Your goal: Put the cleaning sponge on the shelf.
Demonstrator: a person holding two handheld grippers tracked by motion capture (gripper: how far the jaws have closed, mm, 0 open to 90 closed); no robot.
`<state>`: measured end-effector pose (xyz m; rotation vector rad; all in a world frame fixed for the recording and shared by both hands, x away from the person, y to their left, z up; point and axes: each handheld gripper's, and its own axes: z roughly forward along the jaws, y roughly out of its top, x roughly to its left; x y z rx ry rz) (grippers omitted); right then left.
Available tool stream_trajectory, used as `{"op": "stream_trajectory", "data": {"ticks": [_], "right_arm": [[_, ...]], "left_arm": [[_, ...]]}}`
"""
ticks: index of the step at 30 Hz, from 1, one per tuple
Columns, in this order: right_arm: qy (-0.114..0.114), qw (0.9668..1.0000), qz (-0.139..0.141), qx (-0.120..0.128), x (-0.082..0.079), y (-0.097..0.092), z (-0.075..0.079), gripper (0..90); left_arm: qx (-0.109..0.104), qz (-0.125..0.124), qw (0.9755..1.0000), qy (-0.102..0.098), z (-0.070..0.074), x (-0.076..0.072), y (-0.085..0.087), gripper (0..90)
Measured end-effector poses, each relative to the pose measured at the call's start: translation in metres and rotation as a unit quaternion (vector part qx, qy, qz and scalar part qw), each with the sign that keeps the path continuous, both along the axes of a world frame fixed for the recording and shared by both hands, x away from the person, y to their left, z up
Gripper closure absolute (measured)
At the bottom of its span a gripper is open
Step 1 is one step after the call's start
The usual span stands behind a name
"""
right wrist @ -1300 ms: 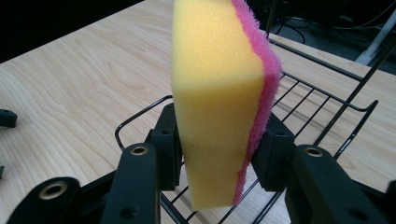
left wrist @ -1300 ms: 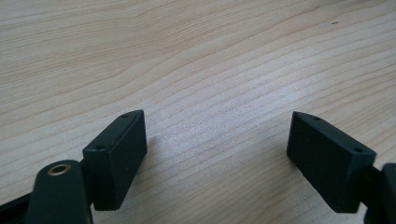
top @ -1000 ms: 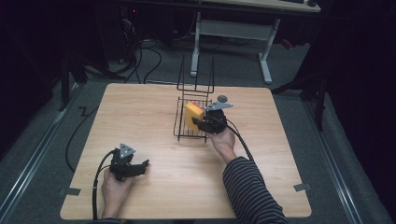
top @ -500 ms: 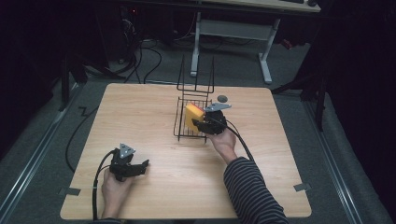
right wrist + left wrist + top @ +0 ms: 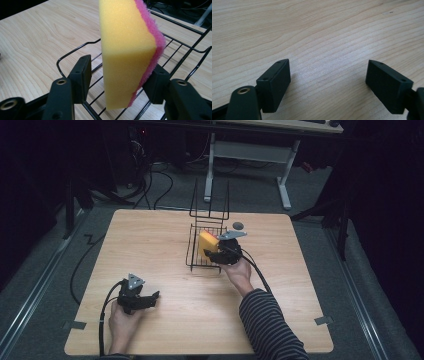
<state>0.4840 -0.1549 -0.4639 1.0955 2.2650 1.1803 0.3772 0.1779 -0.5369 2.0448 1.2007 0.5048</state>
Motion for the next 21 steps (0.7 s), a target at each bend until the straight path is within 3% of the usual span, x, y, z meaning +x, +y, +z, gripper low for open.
{"op": "stream_trajectory", "data": {"ticks": [13, 21], "right_arm": [[0.018, 0.9996, -0.002, 0.024, -0.001, -0.006, 0.005, 32.5], [0.011, 0.9999, -0.004, 0.012, -0.004, -0.009, 0.010, 26.5]], "left_arm": [[0.000, 0.000, 1.0000, 0.000, 0.000, 0.000, 0.000, 20.6], [0.000, 0.000, 1.0000, 0.000, 0.000, 0.000, 0.000, 20.6]]}}
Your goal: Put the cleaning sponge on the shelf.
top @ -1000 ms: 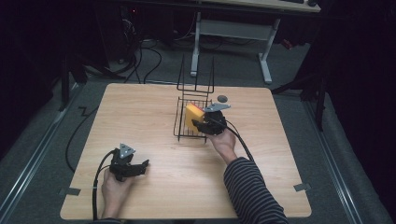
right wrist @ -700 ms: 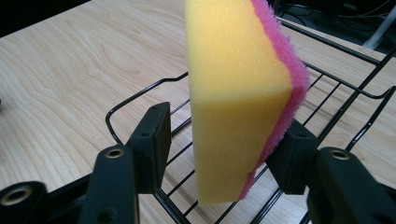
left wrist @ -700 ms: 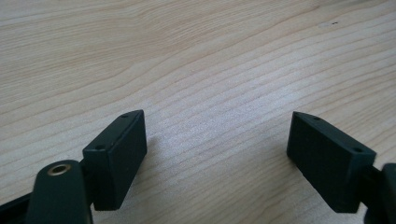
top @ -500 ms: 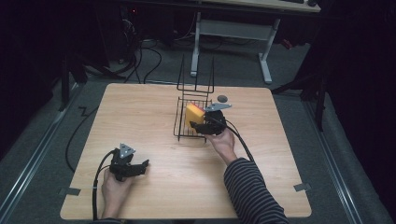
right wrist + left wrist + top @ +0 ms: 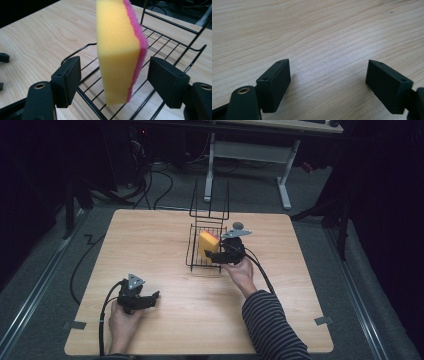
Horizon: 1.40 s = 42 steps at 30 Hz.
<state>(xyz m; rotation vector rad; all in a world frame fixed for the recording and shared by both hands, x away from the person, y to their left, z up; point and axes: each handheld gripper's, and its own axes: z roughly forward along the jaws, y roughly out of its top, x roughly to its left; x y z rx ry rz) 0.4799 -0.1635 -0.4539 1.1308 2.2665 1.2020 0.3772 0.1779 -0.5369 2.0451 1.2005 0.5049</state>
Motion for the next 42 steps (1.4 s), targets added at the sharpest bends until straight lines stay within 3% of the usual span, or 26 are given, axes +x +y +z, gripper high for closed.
{"op": "stream_trajectory", "data": {"ticks": [9, 15, 20, 35, 42], "right_arm": [[-0.006, 1.0000, 0.005, -0.001, -0.007, -0.006, 0.007, 24.1], [-0.011, 0.9997, -0.004, 0.021, -0.016, -0.016, 0.010, 25.1], [-0.015, 0.9998, -0.003, 0.009, -0.022, -0.021, 0.015, 25.6], [-0.025, 0.9982, -0.010, 0.054, -0.036, -0.043, 0.025, 27.1], [-0.030, 0.9978, -0.012, 0.057, -0.043, -0.056, 0.032, 27.5]], "left_arm": [[0.000, 0.000, 1.0000, 0.000, 0.000, 0.000, 0.000, 20.6], [0.000, 0.000, 1.0000, 0.000, 0.000, 0.000, 0.000, 20.6], [0.000, 0.000, 1.0000, 0.000, 0.000, 0.000, 0.000, 20.6], [0.000, 0.000, 1.0000, 0.000, 0.000, 0.000, 0.000, 20.6], [0.000, 0.000, 1.0000, 0.000, 0.000, 0.000, 0.000, 20.6]]}}
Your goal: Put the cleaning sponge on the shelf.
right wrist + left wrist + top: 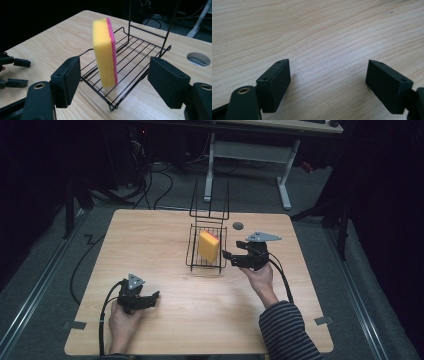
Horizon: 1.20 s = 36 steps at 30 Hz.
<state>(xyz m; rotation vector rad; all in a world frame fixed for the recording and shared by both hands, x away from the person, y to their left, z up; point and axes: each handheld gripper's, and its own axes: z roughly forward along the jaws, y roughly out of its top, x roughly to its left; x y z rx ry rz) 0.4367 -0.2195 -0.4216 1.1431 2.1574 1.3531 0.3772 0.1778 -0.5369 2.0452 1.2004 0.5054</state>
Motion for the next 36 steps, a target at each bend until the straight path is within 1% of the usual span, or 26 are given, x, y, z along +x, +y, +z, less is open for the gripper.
{"op": "stream_trajectory", "data": {"ticks": [2, 8, 14, 16, 18, 21, 26, 32, 36], "right_arm": [[0.003, 1.0000, 0.000, 0.005, -0.001, -0.003, 0.002, 27.9], [0.001, 0.9999, -0.005, 0.011, -0.004, -0.012, 0.003, 28.5], [-0.007, 0.9999, -0.006, 0.011, -0.009, -0.017, 0.007, 30.3], [-0.009, 0.9997, -0.012, 0.018, -0.011, -0.022, 0.006, 30.9], [-0.004, 0.9996, -0.017, 0.021, -0.013, -0.026, 0.005, 30.9], [-0.004, 0.9997, -0.019, 0.015, -0.015, -0.031, 0.005, 30.9], [-0.013, 0.9995, -0.020, 0.019, -0.021, -0.035, 0.013, 30.9], [-0.013, 0.9994, -0.027, 0.017, -0.024, -0.043, 0.015, 30.9], [-0.018, 0.9992, -0.030, 0.018, -0.028, -0.048, 0.018, 30.9]], "left_arm": [[0.000, 0.000, 1.0000, 0.000, 0.000, 0.000, 0.000, 20.6], [0.000, 0.000, 1.0000, 0.000, 0.000, 0.000, 0.000, 20.6], [0.000, 0.000, 1.0000, 0.000, 0.000, 0.000, 0.000, 20.6], [0.000, 0.000, 1.0000, 0.000, 0.000, 0.000, 0.000, 20.6], [0.000, 0.000, 1.0000, 0.000, 0.000, 0.000, 0.000, 20.6], [0.000, 0.000, 1.0000, 0.000, 0.000, 0.000, 0.000, 20.6], [0.000, 0.000, 1.0000, 0.000, 0.000, 0.000, 0.000, 20.6], [0.000, 0.000, 1.0000, 0.000, 0.000, 0.000, 0.000, 20.6], [0.001, 0.000, 1.0000, 0.000, 0.000, 0.000, 0.000, 20.6]]}}
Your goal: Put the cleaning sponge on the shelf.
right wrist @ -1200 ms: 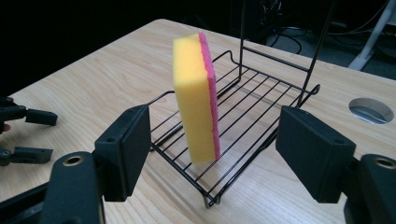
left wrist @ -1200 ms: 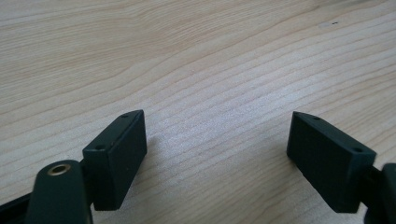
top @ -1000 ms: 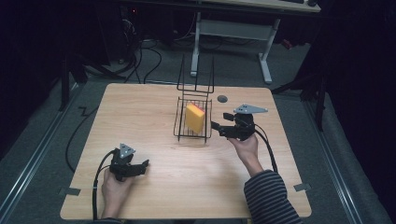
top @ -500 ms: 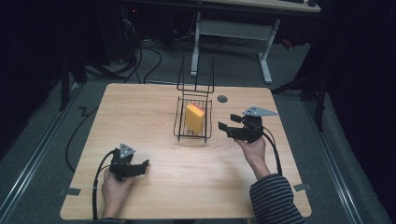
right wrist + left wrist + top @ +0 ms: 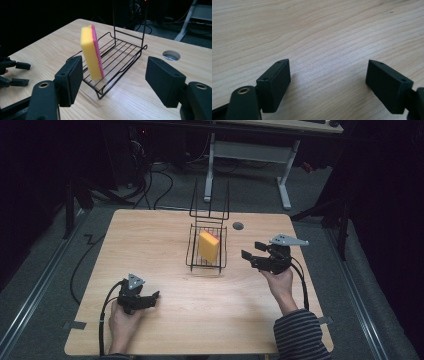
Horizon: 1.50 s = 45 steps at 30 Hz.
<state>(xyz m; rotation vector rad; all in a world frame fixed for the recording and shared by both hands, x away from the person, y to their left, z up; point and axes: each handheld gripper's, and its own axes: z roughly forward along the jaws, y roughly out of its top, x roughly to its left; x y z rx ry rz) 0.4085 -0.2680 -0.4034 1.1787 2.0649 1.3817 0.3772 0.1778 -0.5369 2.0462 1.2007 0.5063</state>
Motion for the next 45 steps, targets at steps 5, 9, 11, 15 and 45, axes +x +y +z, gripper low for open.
{"op": "stream_trajectory", "data": {"ticks": [5, 9, 11, 15, 45], "right_arm": [[0.001, 1.0000, 0.000, 0.006, -0.005, -0.006, 0.002, 31.1], [-0.004, 1.0000, -0.004, 0.005, -0.011, -0.010, 0.006, 31.3], [-0.005, 1.0000, -0.006, 0.004, -0.013, -0.011, 0.008, 31.3], [-0.009, 0.9998, -0.013, 0.009, -0.019, -0.016, 0.011, 32.7], [-0.031, 0.9981, -0.042, 0.034, -0.058, -0.051, 0.002, 32.6]], "left_arm": [[-0.001, 0.000, 1.0000, -0.001, 0.000, 0.000, 0.000, 20.6], [-0.001, 0.000, 1.0000, -0.001, 0.000, 0.000, 0.000, 20.6], [0.000, 0.000, 1.0000, -0.001, 0.000, 0.000, 0.000, 20.6], [0.000, 0.000, 1.0000, 0.000, 0.000, 0.000, 0.000, 20.6], [0.000, 0.000, 1.0000, 0.000, 0.000, 0.000, 0.000, 20.6]]}}
